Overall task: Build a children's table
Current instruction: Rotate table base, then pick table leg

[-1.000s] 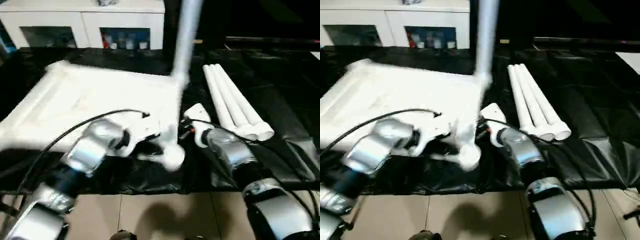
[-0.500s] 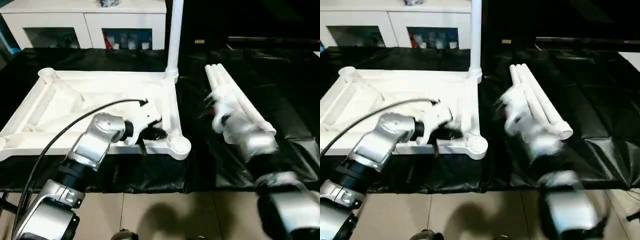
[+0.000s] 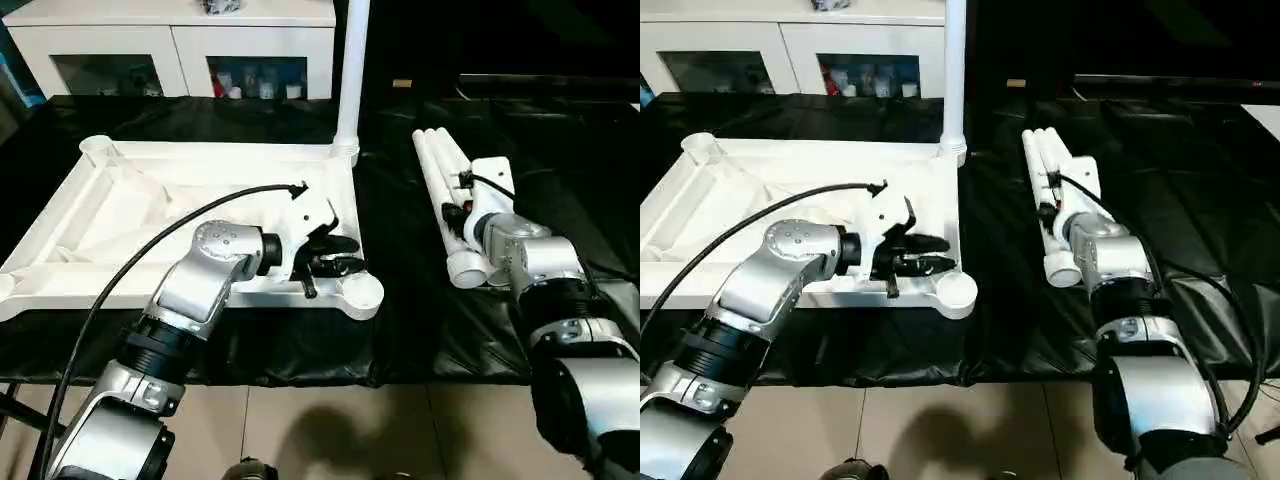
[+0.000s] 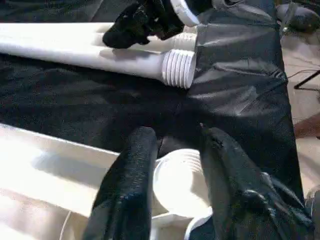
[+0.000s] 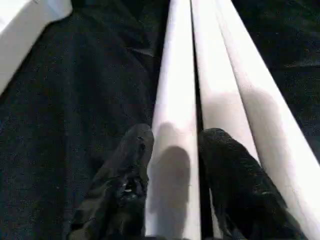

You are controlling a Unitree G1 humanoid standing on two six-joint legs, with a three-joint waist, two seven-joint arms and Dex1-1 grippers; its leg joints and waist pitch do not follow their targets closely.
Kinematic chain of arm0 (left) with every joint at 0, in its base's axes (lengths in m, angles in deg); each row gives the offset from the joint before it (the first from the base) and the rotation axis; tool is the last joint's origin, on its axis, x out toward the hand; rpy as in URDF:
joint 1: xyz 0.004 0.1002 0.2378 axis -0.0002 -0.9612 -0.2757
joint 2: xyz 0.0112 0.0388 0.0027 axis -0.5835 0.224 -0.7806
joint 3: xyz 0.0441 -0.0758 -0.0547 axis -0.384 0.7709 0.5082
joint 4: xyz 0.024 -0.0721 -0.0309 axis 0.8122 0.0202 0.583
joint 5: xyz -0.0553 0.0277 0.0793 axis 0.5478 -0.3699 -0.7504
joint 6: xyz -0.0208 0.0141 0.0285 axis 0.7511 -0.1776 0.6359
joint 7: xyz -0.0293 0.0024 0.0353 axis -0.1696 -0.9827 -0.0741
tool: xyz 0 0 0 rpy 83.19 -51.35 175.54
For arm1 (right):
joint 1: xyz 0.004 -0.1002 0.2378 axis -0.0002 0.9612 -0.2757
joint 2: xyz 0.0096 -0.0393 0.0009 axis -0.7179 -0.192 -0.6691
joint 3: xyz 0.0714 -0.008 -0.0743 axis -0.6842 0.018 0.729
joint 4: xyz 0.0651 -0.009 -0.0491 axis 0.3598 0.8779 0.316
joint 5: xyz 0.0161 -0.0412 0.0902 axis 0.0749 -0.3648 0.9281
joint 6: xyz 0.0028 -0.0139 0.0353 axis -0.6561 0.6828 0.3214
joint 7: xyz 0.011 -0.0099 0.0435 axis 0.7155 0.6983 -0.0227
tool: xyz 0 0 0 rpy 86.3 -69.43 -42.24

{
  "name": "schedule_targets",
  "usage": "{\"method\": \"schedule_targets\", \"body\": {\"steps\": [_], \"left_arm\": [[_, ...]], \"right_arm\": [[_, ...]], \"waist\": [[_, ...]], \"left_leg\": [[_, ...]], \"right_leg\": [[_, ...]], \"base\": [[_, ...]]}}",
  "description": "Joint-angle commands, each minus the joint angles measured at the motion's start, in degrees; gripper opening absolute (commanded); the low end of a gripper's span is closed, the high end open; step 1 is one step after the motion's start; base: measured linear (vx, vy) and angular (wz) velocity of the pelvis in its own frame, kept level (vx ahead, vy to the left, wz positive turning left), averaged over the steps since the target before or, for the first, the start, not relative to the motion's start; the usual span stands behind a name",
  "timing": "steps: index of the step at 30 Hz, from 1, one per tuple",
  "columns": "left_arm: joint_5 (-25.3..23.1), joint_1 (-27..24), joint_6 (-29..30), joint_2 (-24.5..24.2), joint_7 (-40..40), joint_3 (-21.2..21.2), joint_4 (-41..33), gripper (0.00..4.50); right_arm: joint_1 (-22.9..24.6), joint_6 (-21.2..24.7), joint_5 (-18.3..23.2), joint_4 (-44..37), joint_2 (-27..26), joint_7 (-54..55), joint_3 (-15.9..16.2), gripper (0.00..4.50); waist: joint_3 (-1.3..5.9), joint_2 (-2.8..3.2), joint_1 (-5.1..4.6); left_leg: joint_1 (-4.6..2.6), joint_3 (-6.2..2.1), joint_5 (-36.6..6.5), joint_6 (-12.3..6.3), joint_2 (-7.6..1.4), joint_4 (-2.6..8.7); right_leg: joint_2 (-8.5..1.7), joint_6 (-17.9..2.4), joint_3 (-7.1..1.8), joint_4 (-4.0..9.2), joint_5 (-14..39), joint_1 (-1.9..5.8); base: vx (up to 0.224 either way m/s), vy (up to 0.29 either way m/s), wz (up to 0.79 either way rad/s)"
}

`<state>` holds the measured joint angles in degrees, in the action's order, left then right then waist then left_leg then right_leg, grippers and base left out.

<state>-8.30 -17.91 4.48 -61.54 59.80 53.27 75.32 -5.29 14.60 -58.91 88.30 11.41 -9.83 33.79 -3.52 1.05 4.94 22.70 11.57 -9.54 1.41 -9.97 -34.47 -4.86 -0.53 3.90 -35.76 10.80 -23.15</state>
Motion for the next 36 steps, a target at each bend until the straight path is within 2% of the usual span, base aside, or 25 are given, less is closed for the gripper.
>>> {"method": "schedule_targets", "body": {"steps": [1, 4, 5, 9, 11, 12, 19, 22, 23, 26, 28, 29, 30, 33, 34, 35, 36], "left_arm": [[0.51, 0.56, -0.34, -0.09, 0.03, 0.28, -0.87, 2.05], [0.59, 0.66, -0.32, -0.11, -0.08, 0.13, -0.92, 2.30], [0.48, 0.73, -0.51, -0.16, -0.27, -0.09, -0.92, 2.51], [-0.58, 0.85, -2.17, -0.27, -1.60, -0.43, -0.21, 2.84], [-0.78, 1.00, -2.46, -0.22, -2.13, -0.47, 0.20, 2.84], [-0.78, 1.05, -2.51, -0.21, -2.25, -0.44, 0.26, 2.84], [-0.52, 0.97, -2.98, -1.04, -1.87, -0.41, 0.27, 2.84], [-0.48, 1.27, -3.17, -1.59, -1.24, -0.58, 0.58, 2.84], [-0.45, 1.46, -3.21, -1.78, -1.03, -0.63, 0.77, 2.84], [-0.36, 1.87, -3.18, -2.17, -0.31, -0.80, 1.08, 2.84], [-0.19, 2.17, -2.93, -2.57, 0.50, -1.05, 1.09, 2.90], [-0.09, 2.27, -2.67, -2.73, 0.85, -1.18, 1.07, 2.90], [-0.06, 2.34, -2.57, -2.88, 1.07, -1.35, 1.06, 2.90], [-0.09, 2.36, -2.66, -2.95, 1.10, -1.45, 1.08, 2.90], [0.07, 2.22, -2.45, -2.93, 1.09, -1.38, 0.93, 2.90], [0.19, 2.13, -2.27, -2.91, 1.08, -1.35, 0.82, 2.90], [0.24, 2.06, -2.14, -2.90, 1.07, -1.34, 0.73, 2.90]], "right_arm": [[-0.95, 1.00, -0.45, 1.01, 0.55, 0.71, -0.61, 2.22], [-1.40, 1.08, 0.00, 2.45, 0.51, 0.45, -0.98, 2.47], [-1.90, 0.81, 0.25, 4.21, 0.54, -0.76, -0.85, 2.66], [-2.76, 0.78, 0.07, 6.47, 0.57, -0.68, -0.68, 2.91], [-3.45, 0.84, -0.44, 8.23, 0.84, -0.49, -0.42, 2.91], [-3.82, 1.19, -0.36, 9.17, 0.88, -1.00, -0.44, 2.91], [-6.47, 3.22, 0.43, 15.07, 1.10, -5.26, -0.90, 2.91], [-7.84, 4.24, 0.88, 17.57, 1.82, -6.74, -1.49, 2.91], [-8.40, 4.66, 0.82, 18.65, 2.19, -7.41, -1.52, 2.91], [-9.47, 5.87, 0.21, 20.81, 2.88, -8.61, -1.21, 2.91], [-9.98, 6.82, 0.10, 22.16, 3.27, -10.00, -1.21, 2.64], [-10.11, 6.95, 0.15, 22.71, 3.44, -10.28, -1.38, 2.57], [-10.22, 6.83, 0.20, 23.28, 3.65, -10.24, -1.54, 2.44], [-10.35, 6.68, 0.22, 23.82, 3.85, -10.19, -1.57, 2.19], [-10.41, 6.76, 0.60, 24.50, 3.98, -10.56, -2.02, 2.14], [-10.40, 6.81, 0.86, 24.94, 4.02, -10.76, -2.41, 2.12], [-10.34, 6.82, 1.01, 25.08, 4.02, -10.74, -2.61, 2.02]], "waist": [[4.62, -0.17, -0.04], [4.68, -0.16, -0.04], [4.69, -0.06, -0.03], [4.68, -0.11, -0.01], [4.68, -0.13, -0.02], [4.70, -0.57, -0.05], [4.69, -0.28, 0.18], [4.66, -0.68, 0.19], [4.51, -0.54, 0.30], [4.54, -0.75, 0.35], [4.62, -0.69, 0.45], [4.60, -1.01, 0.44], [4.56, -0.82, 0.56], [4.47, -0.82, 0.51], [4.53, -1.20, 0.59], [4.45, -1.08, 0.59], [4.46, -1.36, 0.58]], "left_leg": [[-1.63, -1.38, -9.39, 0.35, -2.82, 3.53], [-1.60, -1.42, -8.90, 0.14, -2.86, 3.52], [-1.62, -1.41, -9.14, 0.20, -2.86, 3.49], [-1.56, -1.43, -9.46, 0.27, -2.91, 3.50], [-1.62, -1.40, -9.31, 0.19, -2.94, 3.49], [-1.58, -1.31, -9.07, 0.01, -2.93, 3.49], [-1.52, -1.32, -8.96, -0.30, -3.07, 3.38], [-1.54, -1.27, -9.36, -0.35, -3.09, 3.37], [-1.47, -1.25, -9.60, -0.19, -3.08, 3.41], [-1.43, -1.23, -9.07, -0.19, -3.09, 3.40], [-1.41, -1.24, -8.71, -0.44, -3.10, 3.31], [-1.38, -1.18, -8.52, -0.62, -3.11, 3.33], [-1.40, -1.20, -8.47, -0.68, -3.14, 3.30], [-1.38, -1.22, -9.02, -0.39, -3.16, 3.35], [-1.38, -1.23, -8.88, -0.41, -3.18, 3.35], [-1.36, -1.21, -9.08, -0.35, -3.17, 3.35], [-1.36, -1.21, -9.21, -0.26, -3.20, 3.38]], "right_leg": [[-3.68, -14.22, -2.71, 3.73, 4.84, 2.97], [-3.67, -14.19, -2.67, 3.62, 4.08, 3.03], [-3.69, -14.34, -2.66, 3.64, 4.22, 3.01], [-3.71, -14.48, -2.65, 3.64, 4.34, 3.08], [-3.65, -14.59, -2.62, 3.58, 4.04, 3.01], [-3.63, -14.64, -2.61, 3.60, 3.99, 3.06], [-3.73, -15.03, -2.56, 3.45, 4.89, 2.98], [-3.76, -15.19, -2.50, 3.46, 5.92, 2.93], [-3.74, -15.03, -2.50, 3.58, 6.73, 2.92], [-3.75, -14.93, -2.53, 3.47, 6.40, 2.89], [-3.82, -15.12, -2.51, 3.37, 6.03, 2.92], [-3.80, -15.16, -2.51, 3.42, 5.89, 2.96], [-3.89, -15.17, -2.51, 3.40, 6.17, 2.87], [-3.91, -14.99, -2.51, 3.51, 7.23, 2.83], [-4.00, -14.83, -2.50, 3.44, 7.59, 2.89], [-4.02, -14.68, -2.53, 3.57, 8.18, 2.81], [-4.00, -14.57, -2.50, 3.54, 8.67, 2.84]], "base": [[0.000, 0.000, 0.00], [0.000, 0.000, 0.00], [0.000, 0.000, 0.00], [0.000, 0.000, 0.00], [0.000, 0.000, 0.00], [0.000, 0.000, 0.00], [0.000, 0.000, 0.00], [0.000, 0.000, 0.00], [0.000, 0.000, 0.00], [0.000, 0.000, 0.00], [0.000, 0.000, 0.00], [0.000, 0.000, 0.00], [0.000, 0.000, 0.00], [0.000, 0.000, 0.00], [0.000, 0.000, 0.00], [0.000, 0.000, 0.00], [0.000, 0.000, 0.00]]}}
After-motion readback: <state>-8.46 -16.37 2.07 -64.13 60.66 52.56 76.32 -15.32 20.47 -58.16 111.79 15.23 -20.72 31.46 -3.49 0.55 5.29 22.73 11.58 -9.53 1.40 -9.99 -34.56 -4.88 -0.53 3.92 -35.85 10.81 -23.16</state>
